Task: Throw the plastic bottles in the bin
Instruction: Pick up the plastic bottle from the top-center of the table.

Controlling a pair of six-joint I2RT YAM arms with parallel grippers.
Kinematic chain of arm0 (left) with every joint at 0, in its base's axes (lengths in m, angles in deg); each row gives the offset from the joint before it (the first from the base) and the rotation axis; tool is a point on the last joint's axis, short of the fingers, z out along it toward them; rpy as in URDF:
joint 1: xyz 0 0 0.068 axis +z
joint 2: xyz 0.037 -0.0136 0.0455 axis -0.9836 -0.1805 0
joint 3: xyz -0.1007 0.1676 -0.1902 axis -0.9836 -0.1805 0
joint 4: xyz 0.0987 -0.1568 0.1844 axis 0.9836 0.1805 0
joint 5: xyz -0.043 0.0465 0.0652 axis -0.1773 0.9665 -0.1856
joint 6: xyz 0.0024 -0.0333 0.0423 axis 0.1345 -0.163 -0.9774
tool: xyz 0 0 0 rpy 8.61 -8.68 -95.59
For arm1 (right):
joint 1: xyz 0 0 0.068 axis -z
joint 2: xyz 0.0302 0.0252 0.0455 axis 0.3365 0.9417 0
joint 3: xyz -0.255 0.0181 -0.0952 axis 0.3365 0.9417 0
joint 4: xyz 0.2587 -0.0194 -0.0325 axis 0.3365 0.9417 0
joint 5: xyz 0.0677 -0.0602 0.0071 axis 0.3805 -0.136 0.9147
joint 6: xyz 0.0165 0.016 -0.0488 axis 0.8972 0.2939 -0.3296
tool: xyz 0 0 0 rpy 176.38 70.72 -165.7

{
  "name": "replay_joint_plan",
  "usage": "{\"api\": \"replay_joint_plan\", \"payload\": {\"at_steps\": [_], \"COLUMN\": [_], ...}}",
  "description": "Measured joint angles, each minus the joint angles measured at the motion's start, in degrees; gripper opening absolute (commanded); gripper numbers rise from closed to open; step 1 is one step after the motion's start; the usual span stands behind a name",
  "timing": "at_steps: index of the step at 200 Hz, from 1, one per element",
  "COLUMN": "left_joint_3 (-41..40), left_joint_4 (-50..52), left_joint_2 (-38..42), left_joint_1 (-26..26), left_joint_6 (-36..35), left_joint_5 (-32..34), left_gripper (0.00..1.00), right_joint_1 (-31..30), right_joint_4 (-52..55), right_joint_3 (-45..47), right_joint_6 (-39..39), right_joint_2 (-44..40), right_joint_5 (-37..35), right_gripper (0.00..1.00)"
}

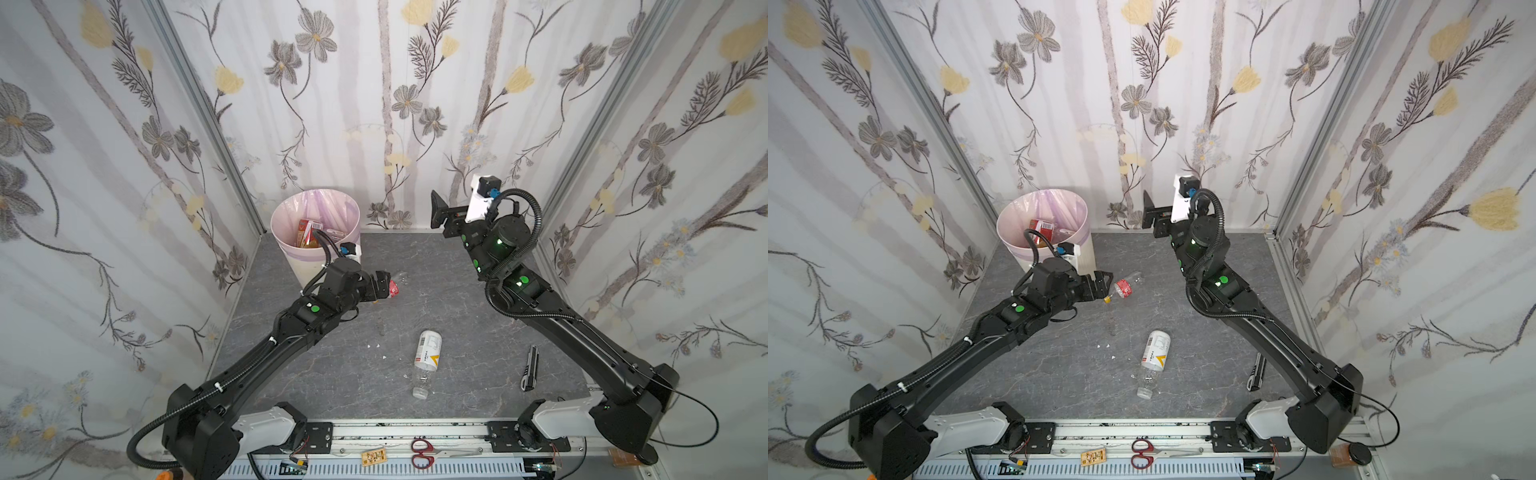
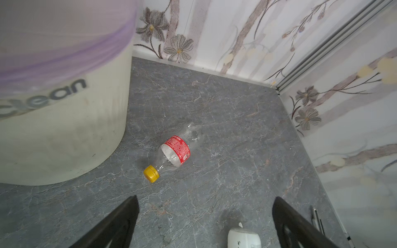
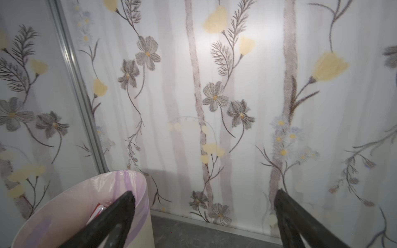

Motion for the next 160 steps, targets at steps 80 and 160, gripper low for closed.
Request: {"api": "replay_joint_plan", "payload": {"at_steps": [80,160], "left_joint_3": [22.14,37.31], "left_joint_4": [5.20,13.11], "left_joint_2": [-29.51,-46.56], "left_joint_1": [-8.28,-5.20], "left_joint_6": [-11.17,-22.86], "left_joint_5": [13.97,18.51], "left_gripper": [1.00,1.00], "right_joint_1": [7.91,10.75], "right_joint_4": [6.49,10.75], "right_joint_3": [26.77,36.61], "right_joint_6": [10.62,14.38], "right_joint_2": [-24.22,-34.10], "right_joint_5": [0.59,3.93], "right_gripper": [1.00,1.00]}}
